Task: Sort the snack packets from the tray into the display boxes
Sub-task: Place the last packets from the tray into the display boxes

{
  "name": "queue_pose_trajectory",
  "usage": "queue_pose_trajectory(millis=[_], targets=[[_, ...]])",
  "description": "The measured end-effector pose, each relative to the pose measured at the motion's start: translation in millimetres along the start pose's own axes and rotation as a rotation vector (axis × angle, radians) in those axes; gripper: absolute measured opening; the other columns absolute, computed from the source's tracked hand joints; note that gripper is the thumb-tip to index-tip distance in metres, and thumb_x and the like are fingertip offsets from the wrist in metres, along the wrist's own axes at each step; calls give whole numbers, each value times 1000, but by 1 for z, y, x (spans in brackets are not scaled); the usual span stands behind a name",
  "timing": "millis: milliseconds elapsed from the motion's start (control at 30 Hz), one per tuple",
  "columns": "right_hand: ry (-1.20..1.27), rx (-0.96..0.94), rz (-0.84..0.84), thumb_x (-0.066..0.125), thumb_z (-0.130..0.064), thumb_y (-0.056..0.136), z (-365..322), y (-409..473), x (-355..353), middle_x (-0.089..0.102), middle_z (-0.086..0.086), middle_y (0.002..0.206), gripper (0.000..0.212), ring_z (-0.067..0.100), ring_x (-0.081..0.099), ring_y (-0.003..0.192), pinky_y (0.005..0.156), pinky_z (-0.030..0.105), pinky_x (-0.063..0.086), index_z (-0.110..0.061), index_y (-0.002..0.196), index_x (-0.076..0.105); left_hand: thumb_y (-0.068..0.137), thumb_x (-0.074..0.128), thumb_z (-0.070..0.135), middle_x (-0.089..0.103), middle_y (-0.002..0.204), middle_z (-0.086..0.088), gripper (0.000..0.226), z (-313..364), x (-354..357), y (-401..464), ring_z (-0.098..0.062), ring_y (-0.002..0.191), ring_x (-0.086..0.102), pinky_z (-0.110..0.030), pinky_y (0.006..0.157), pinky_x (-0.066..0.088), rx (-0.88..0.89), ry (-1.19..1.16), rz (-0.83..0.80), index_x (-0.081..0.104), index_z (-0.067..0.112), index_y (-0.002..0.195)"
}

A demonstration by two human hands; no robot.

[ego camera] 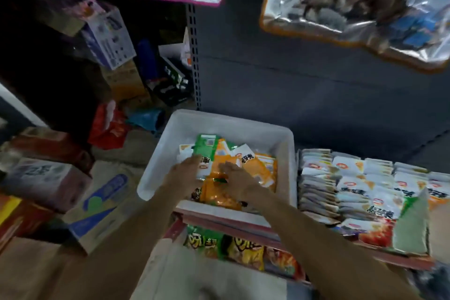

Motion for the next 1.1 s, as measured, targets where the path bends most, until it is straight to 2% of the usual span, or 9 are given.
queue_pose_trajectory(millis=[167,300,433,533,633,733,800,933,1100], targets=[[27,45,-30,51,-31,95,5,5,10,11,6,158,62,25,14,145,117,38,20,-12,148,24,89,59,38,57,131,-5,52,-3,-8,2,-22,118,53,-34,99,38,25,97,96,45,20,136],[76,41,-22,51,-29,95,5,-4,7,20,4,156,57,23,26,141,111,31,29,-14,146,31,94,54,23,71,103,-4,30,2,-29,-9,-21,92,64,-32,87,47,92,-27,234,62,25,123],[240,-43,266,54,-16,93,-3,-29,-35,37,4,147,56,19,39,131,104,26,33,-19,145,33,85,54,-3,70,79,-10,26,16,-66,-28,-25,72,66,-34,67,54,159,-46,474,69,9,103],[324,-95,463,55,-13,93,-6,-47,-69,35,2,149,61,18,35,135,108,23,28,-20,147,28,88,49,2,68,89,-11,23,31,-93,-45,-25,80,63,-35,70,53,198,-228,629,68,6,101],[322,-179,576,55,-13,93,-8,-67,-97,54,3,129,39,16,49,119,98,10,29,-15,132,51,94,41,14,67,93,-6,27,64,-111,-61,-14,83,60,-25,76,47,292,-400,698,67,7,101],[403,-232,593,55,-16,94,7,-92,-117,66,0,91,9,16,61,85,80,29,48,-15,96,64,96,50,17,68,87,3,18,98,-125,-66,-3,77,59,-16,68,46,312,-607,707,67,12,100],[452,-252,631,56,-17,94,25,-115,-132,63,-3,79,9,14,59,74,69,24,45,-17,86,61,94,56,20,66,86,12,13,121,-127,-62,0,78,61,-14,65,48,259,-761,659,64,18,104],[500,-221,782,58,-16,92,86,-166,-162,60,-10,75,8,2,54,65,62,17,41,-20,86,61,92,58,15,58,77,16,14,187,-118,-50,-3,75,62,-16,65,48,275,-883,528,55,28,95],[520,-133,893,58,-14,93,170,-234,-184,65,-8,74,12,2,59,68,62,15,44,-20,83,61,91,59,9,61,77,11,7,292,-96,-41,12,70,57,-13,61,44,395,-886,430,57,15,93]])
Point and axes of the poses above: each hand's wrist, its own y-axis towards the middle knuckle, its own x-axis out of the palm, z = x × y, the point moved 8 cm from there along y, towards the middle knuckle
